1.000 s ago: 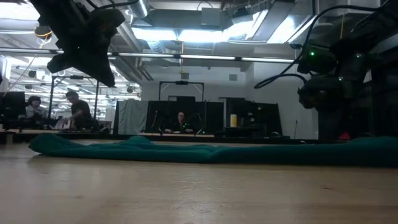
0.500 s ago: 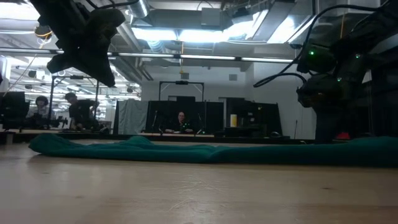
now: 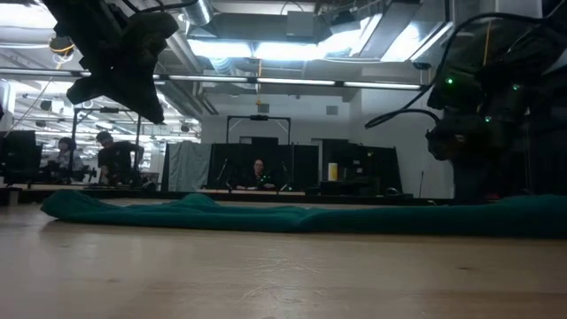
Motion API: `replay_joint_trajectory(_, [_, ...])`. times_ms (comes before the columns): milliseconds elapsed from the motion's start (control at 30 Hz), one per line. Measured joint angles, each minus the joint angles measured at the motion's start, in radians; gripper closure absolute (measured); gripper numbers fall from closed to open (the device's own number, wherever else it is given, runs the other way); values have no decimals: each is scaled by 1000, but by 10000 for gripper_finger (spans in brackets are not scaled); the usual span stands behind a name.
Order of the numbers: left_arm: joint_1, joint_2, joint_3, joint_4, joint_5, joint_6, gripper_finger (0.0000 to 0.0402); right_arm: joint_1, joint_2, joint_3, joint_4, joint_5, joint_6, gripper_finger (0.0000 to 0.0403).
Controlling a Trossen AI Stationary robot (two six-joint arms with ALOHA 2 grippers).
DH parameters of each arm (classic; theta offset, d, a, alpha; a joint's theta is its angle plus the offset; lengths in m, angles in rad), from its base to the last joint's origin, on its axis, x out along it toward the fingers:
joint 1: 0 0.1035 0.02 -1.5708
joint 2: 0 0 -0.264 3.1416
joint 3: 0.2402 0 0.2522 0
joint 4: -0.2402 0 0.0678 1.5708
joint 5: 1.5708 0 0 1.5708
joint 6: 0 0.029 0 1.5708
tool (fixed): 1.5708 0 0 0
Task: Fold microfiber towels
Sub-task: Fold the green napkin
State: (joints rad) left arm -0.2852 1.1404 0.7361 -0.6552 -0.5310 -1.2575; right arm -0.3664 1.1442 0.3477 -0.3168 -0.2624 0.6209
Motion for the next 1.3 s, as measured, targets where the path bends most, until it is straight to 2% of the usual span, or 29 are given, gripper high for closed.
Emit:
replay_joint_trajectory(33, [0, 0, 0, 0, 0, 0, 400, 0, 0, 0, 10, -6, -1, 382])
replay_joint_trajectory(100, [0, 0, 0, 0, 0, 0, 400, 1, 0, 0, 14, -6, -2, 393])
replay_joint_trajectory(500, [0, 0, 0, -16, 2, -17, 400, 11, 0, 30, 18, 16, -1, 401])
replay_joint_trajectory(767, [3, 0, 0, -30, 2, -29, 400, -12, 0, 108, 29, 111, -49, 402])
replay_joint_trajectory(867, [11, 0, 0, -30, 4, -29, 400, -12, 0, 108, 20, 99, -50, 402])
replay_joint_trajectory(1000, [20, 0, 0, -31, 19, -27, 400, 31, -33, 122, 34, 8, -23, 402])
replay_joint_trajectory(1033, [20, 0, 0, -31, 19, -28, 400, 49, -49, 132, 33, 32, -22, 402])
replay_joint_trajectory(1167, [20, 0, 0, -33, 20, -30, 400, 40, -79, 136, 9, 262, -57, 402])
replay_joint_trajectory(1300, [28, 0, 1, -38, 20, -18, 400, -49, -40, 85, 23, 220, -94, 403])
